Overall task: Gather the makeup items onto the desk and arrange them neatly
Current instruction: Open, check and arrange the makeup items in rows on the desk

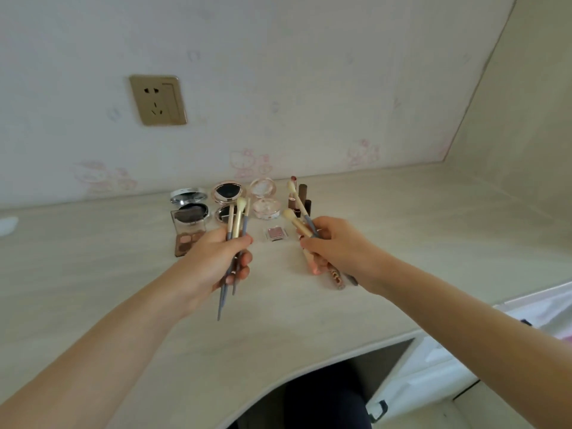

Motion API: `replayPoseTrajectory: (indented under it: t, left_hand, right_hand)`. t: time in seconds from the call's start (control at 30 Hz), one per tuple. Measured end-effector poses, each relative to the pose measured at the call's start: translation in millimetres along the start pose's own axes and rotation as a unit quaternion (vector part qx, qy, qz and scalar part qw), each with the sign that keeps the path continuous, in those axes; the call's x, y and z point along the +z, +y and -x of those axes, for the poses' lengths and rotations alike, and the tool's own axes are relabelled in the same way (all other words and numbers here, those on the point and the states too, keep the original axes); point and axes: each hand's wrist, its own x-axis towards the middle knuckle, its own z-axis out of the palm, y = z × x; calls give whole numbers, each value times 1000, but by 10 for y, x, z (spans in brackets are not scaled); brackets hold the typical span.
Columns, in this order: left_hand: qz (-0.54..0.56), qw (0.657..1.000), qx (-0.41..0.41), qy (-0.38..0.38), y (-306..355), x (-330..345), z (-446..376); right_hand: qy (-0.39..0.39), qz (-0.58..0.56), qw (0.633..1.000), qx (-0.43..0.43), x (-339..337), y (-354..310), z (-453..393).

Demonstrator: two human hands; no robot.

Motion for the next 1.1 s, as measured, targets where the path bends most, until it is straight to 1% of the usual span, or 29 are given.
replayPoseTrajectory:
  t: [0.13,0.23,0.3,0.33,0.43,0.53,0.63,0.67,0.7,0.73,0.8,0.93,1.1]
  left_hand:
    - [-94,995,9,-19,-99,-225,92]
    - [-206,978,18,-16,-164,-384,80]
    - [-287,957,38,-13,-212,-462,46]
    - [-331,942,54,-9,-237,-487,28]
    - [-459,882,105,1,-321,-487,-19]
    - [-538,831,141,-4,-419,-452,-61]
    - [-629,758,170,-14,-483,-395,-98]
    - [-647,741,182,-16,-486,-359,-109]
    - [-653,731,197,-19,-487,-314,-123]
    - [-653,727,213,-22,-484,-264,-140]
    - [-638,731,242,-27,-486,-181,-175]
    - [-619,737,271,-27,-533,-113,-233]
    - [-567,781,261,2,-575,-109,-199]
  right_hand:
    - [-47,-111,990,68,296,23,7]
    - [-71,-122,983,115,440,34,32]
    - [-75,-126,980,138,495,31,42]
    - [-74,-125,978,147,510,27,41]
    - [-75,-121,977,156,533,16,40]
    - [-72,-115,979,150,531,23,41]
    - [-53,-124,981,138,487,24,32]
    - [-46,-125,982,137,465,24,27]
    - [-41,-125,982,138,442,23,25]
    - [-38,-126,981,140,423,23,22]
    - [-37,-132,980,143,394,29,23]
    - [-36,-124,981,146,359,76,21]
    - [-43,-86,984,149,369,143,10]
